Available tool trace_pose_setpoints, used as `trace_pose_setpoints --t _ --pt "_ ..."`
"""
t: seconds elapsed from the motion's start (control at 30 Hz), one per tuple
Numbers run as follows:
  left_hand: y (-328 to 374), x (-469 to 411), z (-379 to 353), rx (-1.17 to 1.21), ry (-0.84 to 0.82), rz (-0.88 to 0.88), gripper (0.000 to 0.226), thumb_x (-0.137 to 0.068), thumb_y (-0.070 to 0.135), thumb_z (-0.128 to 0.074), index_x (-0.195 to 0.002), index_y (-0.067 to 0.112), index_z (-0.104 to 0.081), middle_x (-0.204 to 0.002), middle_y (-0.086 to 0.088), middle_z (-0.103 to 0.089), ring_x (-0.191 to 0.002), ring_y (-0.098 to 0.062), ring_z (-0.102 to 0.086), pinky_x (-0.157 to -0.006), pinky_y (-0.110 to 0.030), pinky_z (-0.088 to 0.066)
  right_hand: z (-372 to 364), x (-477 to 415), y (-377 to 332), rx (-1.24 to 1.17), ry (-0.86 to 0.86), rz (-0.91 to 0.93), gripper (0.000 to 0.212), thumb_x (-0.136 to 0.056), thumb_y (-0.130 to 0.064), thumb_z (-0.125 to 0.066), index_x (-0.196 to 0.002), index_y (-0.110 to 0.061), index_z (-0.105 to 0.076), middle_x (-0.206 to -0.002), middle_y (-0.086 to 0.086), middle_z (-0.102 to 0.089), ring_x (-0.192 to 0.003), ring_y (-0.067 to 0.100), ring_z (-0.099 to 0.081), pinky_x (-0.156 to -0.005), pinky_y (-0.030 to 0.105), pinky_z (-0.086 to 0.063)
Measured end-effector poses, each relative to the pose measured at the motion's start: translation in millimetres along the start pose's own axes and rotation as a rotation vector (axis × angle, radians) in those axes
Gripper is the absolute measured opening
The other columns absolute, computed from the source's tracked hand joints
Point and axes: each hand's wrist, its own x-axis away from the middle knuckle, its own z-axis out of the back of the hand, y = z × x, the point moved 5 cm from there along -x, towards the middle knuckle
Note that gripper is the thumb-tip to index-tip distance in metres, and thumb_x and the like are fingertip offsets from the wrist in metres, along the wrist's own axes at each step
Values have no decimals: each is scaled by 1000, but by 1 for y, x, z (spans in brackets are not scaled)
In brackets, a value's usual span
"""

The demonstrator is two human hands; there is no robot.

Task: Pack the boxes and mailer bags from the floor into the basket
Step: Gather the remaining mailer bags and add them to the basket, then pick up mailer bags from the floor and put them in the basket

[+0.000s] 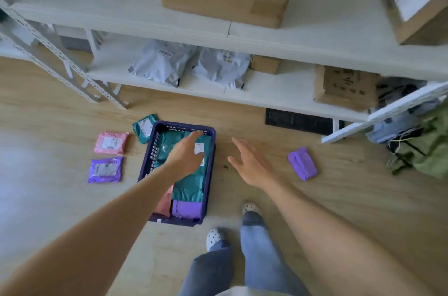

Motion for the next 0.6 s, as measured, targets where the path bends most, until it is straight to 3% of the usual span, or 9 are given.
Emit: trace_pose_setpoints --t 0.2,0.4,0.6 --pt "87 -15 -63 -93 -141 -140 58 -90 15 -56 -143 21 -33 -135 -9 -50 -118 -29 -52 -89 -40 -50 32 36 86 4 110 -138 60 -100 -40 -40 -152 -25 -14 -159 3 -17 -141 26 -30 -109 44 -34" --pt "184 -29 -161 -82 -284 -195 60 -86 9 -54 -143 17 -35 -137 -7 -48 -113 -28 -55 -75 -26 -45 65 65 197 -112 210 -253 56 -99 -38 -41 -149 -23 -21 -153 3 -28 -133 25 -40 -100 42 -41" --pt "264 -57 -261 -96 -404 -126 60 -87 11 -59 -142 19 -36 -135 -11 -47 -116 -26 -53 -93 -38 -50 99 86 318 -262 283 -404 56 -98 -34 -44 -148 -19 -24 -147 7 -36 -129 28 -43 -96 39 -41"
